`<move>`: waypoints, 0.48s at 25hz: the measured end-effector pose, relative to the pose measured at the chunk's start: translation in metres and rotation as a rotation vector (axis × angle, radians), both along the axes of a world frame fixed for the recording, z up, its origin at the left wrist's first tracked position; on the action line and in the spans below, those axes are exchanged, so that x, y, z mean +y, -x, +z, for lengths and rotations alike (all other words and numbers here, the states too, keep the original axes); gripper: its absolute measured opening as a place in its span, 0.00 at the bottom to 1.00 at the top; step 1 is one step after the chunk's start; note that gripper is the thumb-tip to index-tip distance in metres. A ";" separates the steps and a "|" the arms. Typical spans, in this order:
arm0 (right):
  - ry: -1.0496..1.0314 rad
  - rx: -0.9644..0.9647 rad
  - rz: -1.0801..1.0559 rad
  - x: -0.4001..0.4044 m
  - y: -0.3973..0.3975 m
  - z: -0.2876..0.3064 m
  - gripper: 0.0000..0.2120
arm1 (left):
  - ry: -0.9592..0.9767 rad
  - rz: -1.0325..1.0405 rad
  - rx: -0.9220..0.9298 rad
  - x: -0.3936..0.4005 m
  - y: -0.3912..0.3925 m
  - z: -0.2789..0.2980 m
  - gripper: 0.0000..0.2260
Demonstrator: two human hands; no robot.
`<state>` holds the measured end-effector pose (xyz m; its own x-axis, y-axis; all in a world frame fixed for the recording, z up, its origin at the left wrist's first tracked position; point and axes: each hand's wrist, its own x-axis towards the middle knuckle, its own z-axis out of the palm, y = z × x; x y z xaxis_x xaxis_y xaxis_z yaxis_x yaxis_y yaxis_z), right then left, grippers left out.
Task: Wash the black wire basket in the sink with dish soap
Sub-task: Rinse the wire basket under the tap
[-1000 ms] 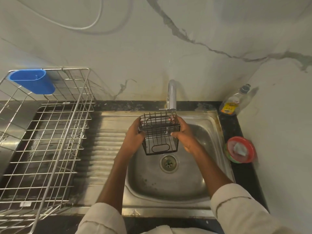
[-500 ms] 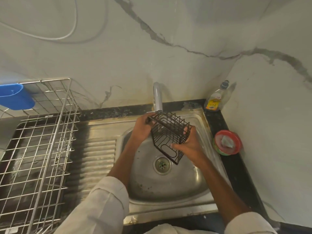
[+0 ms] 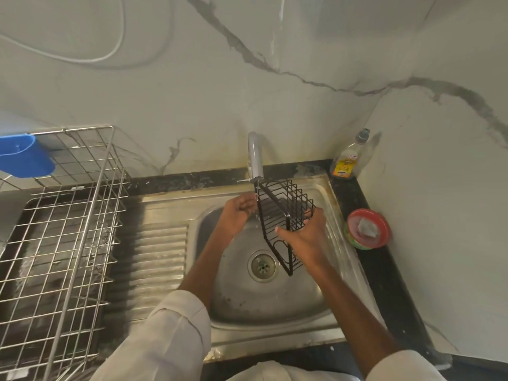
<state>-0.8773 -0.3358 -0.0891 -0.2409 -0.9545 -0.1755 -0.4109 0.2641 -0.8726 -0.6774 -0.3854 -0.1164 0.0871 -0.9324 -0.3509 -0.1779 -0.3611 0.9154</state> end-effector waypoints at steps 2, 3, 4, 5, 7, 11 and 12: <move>-0.036 0.017 -0.012 -0.005 0.000 0.002 0.37 | 0.000 0.002 -0.009 0.000 0.002 0.001 0.20; -0.052 0.021 -0.009 -0.007 0.002 0.004 0.37 | 0.003 -0.004 -0.013 0.000 0.003 0.001 0.20; -0.066 0.023 -0.004 -0.008 0.003 0.005 0.37 | 0.004 -0.007 -0.015 -0.001 0.003 0.001 0.19; -0.072 0.023 0.005 -0.008 0.005 0.006 0.38 | 0.000 0.002 -0.013 -0.001 0.003 0.003 0.19; -0.077 0.006 0.040 -0.006 0.008 0.006 0.41 | -0.010 0.028 -0.006 -0.001 0.001 0.003 0.17; -0.046 -0.079 0.144 -0.001 0.013 0.000 0.39 | 0.035 0.040 -0.068 -0.001 -0.008 0.002 0.15; -0.035 -0.093 0.170 -0.001 0.014 -0.002 0.39 | 0.050 0.043 -0.082 0.000 -0.010 0.003 0.13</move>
